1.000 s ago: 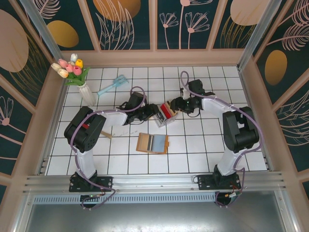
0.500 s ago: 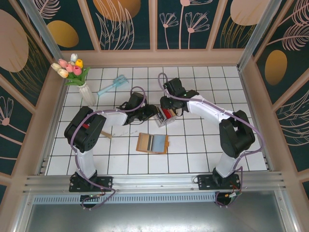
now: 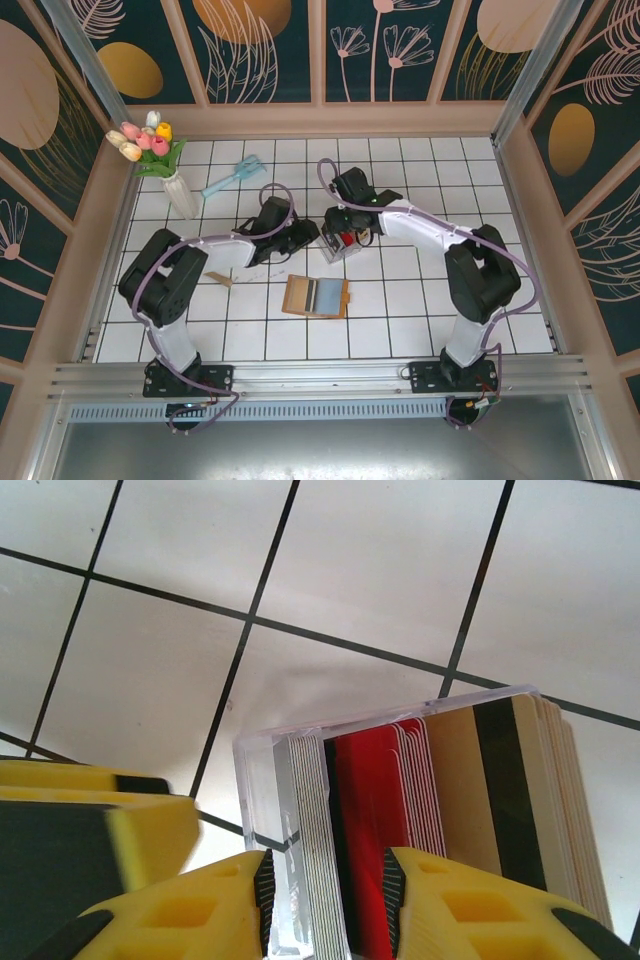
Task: Put the credit cards into the card holder
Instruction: Pick up the credit card from the storage box.
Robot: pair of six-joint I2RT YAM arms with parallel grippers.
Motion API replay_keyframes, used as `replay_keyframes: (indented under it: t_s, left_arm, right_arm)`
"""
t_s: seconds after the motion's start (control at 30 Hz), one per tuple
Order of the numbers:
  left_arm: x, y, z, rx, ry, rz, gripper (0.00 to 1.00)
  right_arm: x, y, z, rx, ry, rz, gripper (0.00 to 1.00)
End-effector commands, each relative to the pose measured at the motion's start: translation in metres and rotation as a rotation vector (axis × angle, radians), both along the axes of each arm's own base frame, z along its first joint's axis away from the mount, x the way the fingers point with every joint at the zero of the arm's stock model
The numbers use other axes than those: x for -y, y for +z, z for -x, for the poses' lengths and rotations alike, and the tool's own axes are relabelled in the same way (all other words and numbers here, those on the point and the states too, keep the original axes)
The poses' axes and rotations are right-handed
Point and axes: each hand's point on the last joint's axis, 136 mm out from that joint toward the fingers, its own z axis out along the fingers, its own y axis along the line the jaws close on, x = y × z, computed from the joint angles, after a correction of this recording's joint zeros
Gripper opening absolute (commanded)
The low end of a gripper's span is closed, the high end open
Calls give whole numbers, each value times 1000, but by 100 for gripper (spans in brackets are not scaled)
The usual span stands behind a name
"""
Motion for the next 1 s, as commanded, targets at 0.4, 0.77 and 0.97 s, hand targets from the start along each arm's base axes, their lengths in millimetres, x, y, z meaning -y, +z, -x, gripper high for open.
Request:
replay_keyframes:
  t_s: [0.4, 0.77, 0.97]
  left_arm:
    - [-95, 28, 5, 98, 317, -103, 48]
    - [-97, 29, 10, 103, 312, -88, 51]
    - [-95, 30, 11, 104, 307, -80, 52]
  right_arm:
    - [0, -33, 1, 46, -12, 305, 39]
    - [3, -42, 1, 120, -21, 487, 39]
    - [8, -27, -2, 160, -42, 499, 37]
